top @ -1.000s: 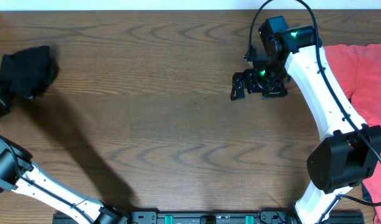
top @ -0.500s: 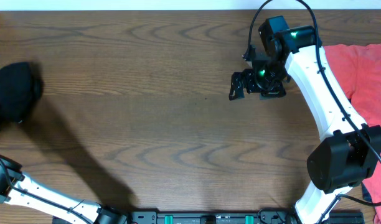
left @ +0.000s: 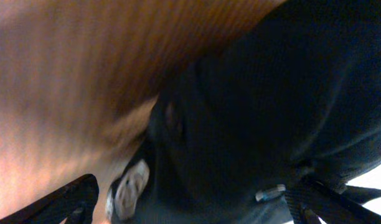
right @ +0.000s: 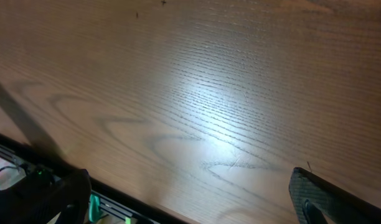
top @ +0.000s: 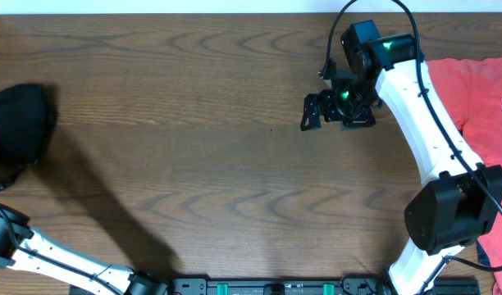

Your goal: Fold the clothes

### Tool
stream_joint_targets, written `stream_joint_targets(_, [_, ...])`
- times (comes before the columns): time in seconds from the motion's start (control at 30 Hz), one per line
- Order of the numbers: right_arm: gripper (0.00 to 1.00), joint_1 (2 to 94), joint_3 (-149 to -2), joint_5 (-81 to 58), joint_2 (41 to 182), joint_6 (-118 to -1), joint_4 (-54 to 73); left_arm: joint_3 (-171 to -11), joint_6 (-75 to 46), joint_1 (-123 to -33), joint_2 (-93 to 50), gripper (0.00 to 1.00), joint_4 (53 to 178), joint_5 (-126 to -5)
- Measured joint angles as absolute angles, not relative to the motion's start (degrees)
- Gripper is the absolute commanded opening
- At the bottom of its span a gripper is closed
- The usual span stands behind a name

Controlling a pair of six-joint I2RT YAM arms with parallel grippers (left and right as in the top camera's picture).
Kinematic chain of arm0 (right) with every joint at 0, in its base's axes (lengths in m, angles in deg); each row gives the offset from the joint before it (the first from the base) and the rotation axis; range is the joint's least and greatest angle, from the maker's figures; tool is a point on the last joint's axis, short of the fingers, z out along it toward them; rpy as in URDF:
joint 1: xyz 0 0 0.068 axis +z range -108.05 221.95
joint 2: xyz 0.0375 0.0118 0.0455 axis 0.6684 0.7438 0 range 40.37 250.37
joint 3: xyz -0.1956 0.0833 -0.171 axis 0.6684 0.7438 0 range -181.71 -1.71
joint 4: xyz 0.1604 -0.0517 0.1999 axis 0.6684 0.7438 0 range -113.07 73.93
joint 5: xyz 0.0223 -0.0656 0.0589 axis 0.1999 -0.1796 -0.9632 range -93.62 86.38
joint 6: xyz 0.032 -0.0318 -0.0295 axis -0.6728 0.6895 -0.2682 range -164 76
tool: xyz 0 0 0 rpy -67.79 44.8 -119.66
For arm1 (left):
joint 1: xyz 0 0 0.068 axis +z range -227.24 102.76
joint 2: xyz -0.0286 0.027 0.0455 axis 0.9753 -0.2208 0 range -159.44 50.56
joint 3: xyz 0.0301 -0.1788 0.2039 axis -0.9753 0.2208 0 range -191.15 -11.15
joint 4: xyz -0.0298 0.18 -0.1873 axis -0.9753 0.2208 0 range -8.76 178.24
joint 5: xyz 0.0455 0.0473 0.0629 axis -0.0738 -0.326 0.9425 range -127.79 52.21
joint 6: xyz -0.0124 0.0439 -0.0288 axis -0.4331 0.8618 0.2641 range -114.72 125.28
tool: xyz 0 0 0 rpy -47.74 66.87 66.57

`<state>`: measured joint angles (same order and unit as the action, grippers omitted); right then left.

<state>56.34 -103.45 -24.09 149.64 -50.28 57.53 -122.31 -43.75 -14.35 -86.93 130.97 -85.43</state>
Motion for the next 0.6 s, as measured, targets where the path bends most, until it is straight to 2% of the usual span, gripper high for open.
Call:
stream_joint_targets(0.33, [0.99, 56.4, -103.4, -24.4, 149.6, -50.3, 57.4, -122.3, -42.4, -14.4, -71.4, 0.99, 135.1, -81.9])
stream_joint_targets(0.47, [0.99, 56.4, -103.4, -24.5, 149.6, -50.3, 57.3, -122.3, -38.9, -15.2, -65.2, 0.36, 133.3, -81.3])
stream_joint_targets(0.5, [0.99, 56.4, -103.4, -24.5, 149.6, -50.3, 57.2, -122.4, -38.0, -15.8, -64.1, 0.06, 133.3, -81.0])
stream_joint_targets(0.6, [0.99, 56.4, -103.4, -24.5, 149.6, -50.3, 56.9, -122.5, -34.9, -18.3, -63.3, 0.06, 133.0, -80.0])
